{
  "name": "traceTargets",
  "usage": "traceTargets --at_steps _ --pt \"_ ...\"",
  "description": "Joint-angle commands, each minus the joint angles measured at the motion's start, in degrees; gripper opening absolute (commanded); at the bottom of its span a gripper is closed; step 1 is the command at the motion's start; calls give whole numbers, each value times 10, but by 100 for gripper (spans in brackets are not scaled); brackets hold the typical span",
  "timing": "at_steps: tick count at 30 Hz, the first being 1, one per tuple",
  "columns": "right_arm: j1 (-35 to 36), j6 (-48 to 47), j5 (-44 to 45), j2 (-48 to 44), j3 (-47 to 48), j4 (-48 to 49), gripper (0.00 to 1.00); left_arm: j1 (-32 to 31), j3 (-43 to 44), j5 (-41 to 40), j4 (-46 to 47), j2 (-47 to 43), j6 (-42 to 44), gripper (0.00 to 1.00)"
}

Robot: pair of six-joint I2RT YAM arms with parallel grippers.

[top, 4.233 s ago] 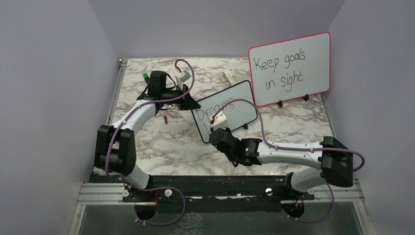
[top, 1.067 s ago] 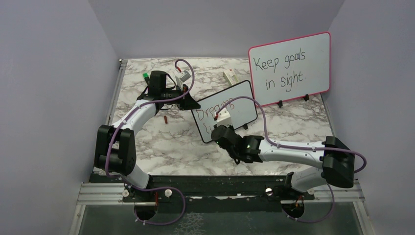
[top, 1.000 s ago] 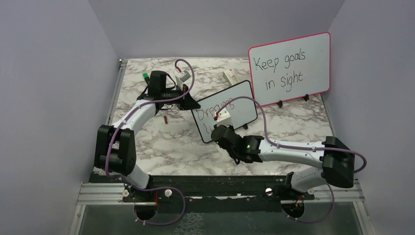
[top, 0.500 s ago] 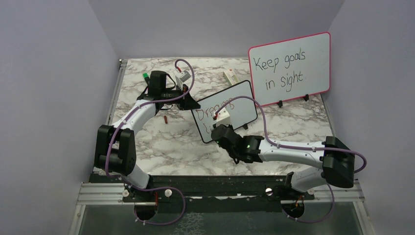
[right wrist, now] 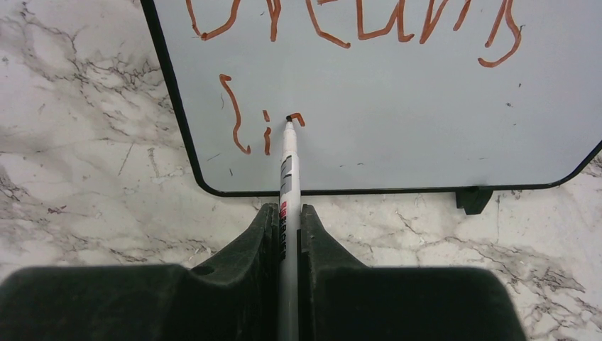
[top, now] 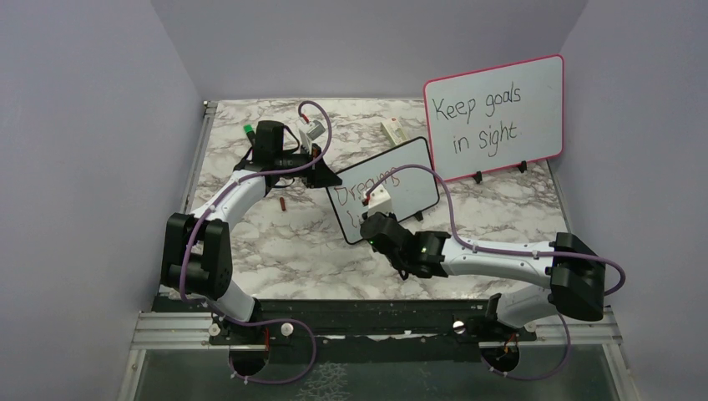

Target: Write a sentence on the whiteboard

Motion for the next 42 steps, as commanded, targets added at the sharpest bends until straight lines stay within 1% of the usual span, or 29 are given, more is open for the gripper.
traceTargets --at_steps 1,20,29,42 --pt "-3 10 -31 7 -4 -1 1 -20 -29 -110 -72 42 40 0" --pt "-3 24 -24 9 -14 -45 1 -20 -29 -111 -72 44 40 0" --pt "-4 25 -2 12 -7 -60 1 -20 -29 -111 -73 44 40 0" --pt "-5 11 30 4 5 -24 1 -20 -29 -110 -73 43 40 0"
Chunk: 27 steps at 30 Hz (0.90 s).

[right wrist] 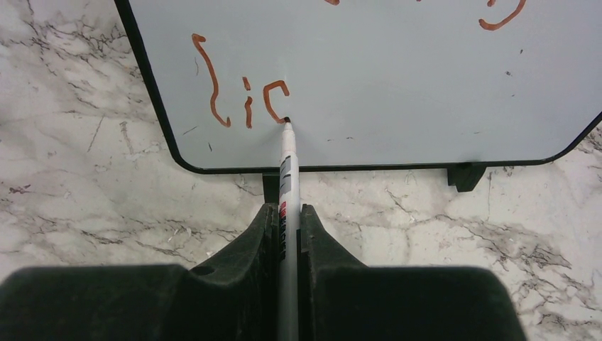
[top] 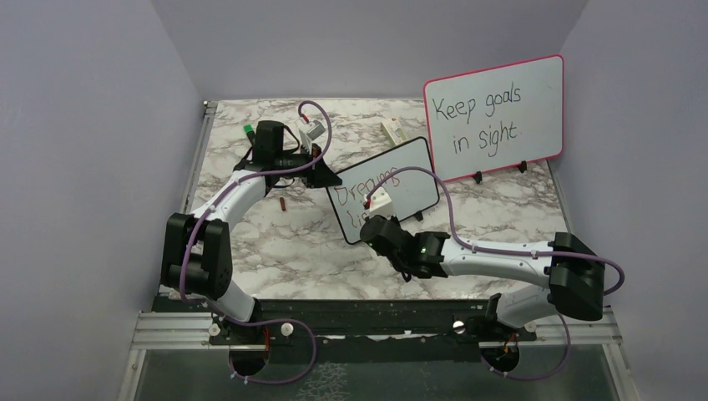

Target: Write a sentence on the whiteboard

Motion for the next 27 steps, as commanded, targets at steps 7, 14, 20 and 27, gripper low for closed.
traceTargets --at_steps 7,14,20,27 --pt "-7 -11 39 -6 10 37 1 -20 -29 -110 -73 43 40 0" --pt "-8 -21 32 -9 14 51 1 -20 -29 -110 -73 43 40 0" --pt "-8 -25 33 -10 16 57 1 -20 -29 -110 -73 43 40 0" --pt "-8 -21 36 -18 10 59 1 -20 -29 -110 -73 44 40 0"
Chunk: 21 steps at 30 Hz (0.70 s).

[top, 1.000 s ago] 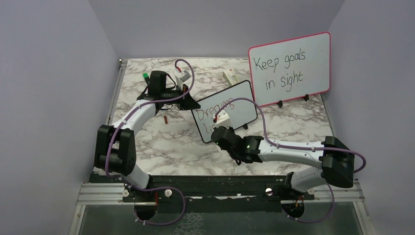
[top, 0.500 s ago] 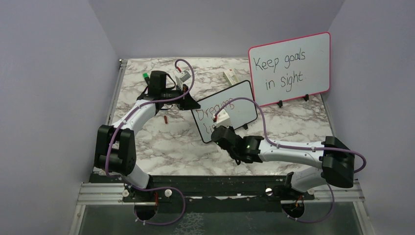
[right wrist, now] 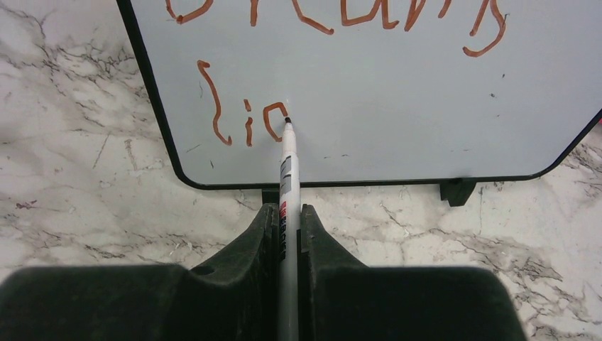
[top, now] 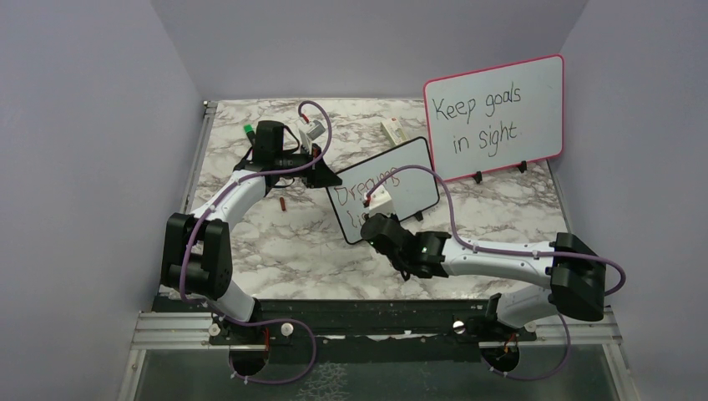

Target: Write a sentence on the whiteboard

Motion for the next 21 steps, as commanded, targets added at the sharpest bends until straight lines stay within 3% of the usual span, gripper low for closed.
traceTargets --at_steps 1,21 --pt "-7 1 22 -16 9 37 1 -20 -29 -110 -73 44 40 0" --pt "-7 47 -11 2 -4 -24 1 -20 -29 -110 -73 44 40 0"
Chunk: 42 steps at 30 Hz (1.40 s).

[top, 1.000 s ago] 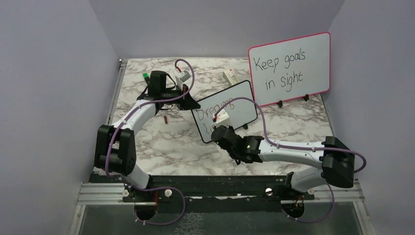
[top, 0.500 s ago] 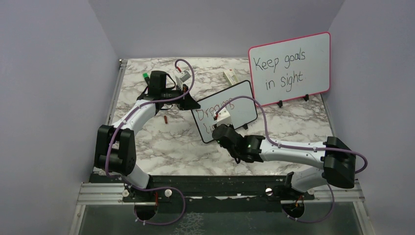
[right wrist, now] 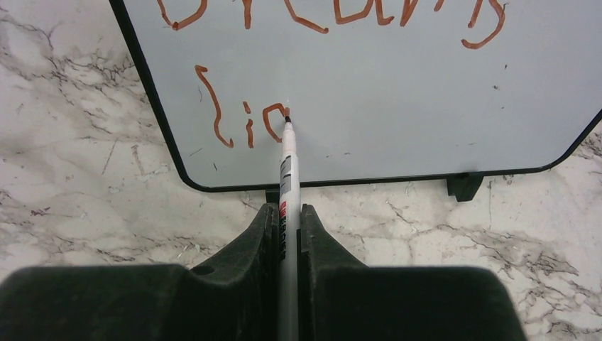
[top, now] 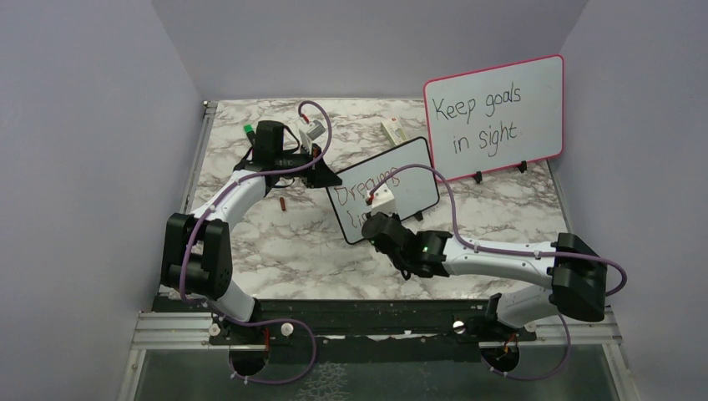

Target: Write a sentence on the whiteboard

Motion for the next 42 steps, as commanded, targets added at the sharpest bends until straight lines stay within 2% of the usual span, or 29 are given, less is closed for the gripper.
traceTargets --at_steps 1,20,42 --pt "-4 27 -12 7 -6 -30 1 -20 -29 -110 -74 44 40 0" --pt "-4 42 -49 30 -6 -62 1 -20 -29 -110 -74 43 40 0" --pt "-4 -5 -96 48 38 -1 1 -20 -29 -111 -74 44 40 0"
